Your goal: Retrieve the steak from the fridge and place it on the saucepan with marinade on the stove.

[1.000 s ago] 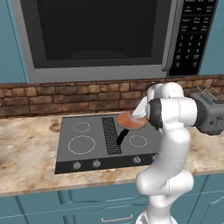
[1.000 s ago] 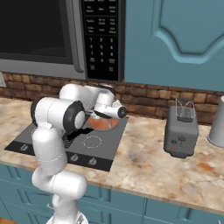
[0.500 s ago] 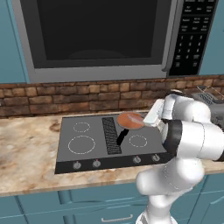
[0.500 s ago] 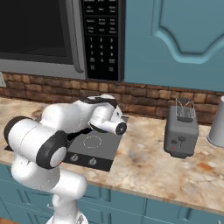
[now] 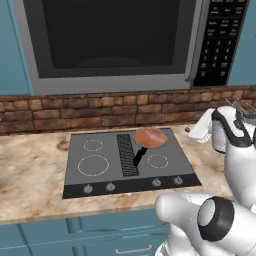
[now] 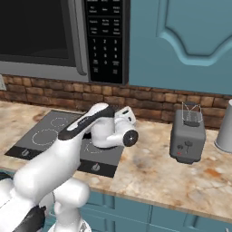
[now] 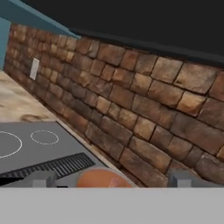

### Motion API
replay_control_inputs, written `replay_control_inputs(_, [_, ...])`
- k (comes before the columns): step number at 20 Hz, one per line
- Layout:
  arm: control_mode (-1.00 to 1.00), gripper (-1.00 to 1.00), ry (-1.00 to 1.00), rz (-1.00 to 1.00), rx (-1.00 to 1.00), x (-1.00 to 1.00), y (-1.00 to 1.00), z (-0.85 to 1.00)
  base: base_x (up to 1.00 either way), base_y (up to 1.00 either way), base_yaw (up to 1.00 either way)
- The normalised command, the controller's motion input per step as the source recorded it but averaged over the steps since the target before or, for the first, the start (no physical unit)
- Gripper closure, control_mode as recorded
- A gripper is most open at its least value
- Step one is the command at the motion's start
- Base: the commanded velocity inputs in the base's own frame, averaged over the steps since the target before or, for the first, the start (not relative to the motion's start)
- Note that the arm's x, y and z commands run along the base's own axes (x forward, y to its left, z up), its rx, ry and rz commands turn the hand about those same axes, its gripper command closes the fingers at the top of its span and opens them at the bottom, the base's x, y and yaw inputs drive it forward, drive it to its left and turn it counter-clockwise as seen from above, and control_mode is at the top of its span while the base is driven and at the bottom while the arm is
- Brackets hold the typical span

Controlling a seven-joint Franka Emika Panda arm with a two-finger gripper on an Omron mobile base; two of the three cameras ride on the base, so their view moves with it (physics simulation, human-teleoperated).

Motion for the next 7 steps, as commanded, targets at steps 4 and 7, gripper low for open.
replay_control_inputs(4, [-1.0,-1.0,0.29,-0.05,0.0,-0.99,-0.63,0.9,0.0,0.0,0.0])
replay_control_inputs(7, [-1.0,-1.0,0.31,-0.04,0.0,-1.0,-0.61,0.58,0.0,0.0,0.0])
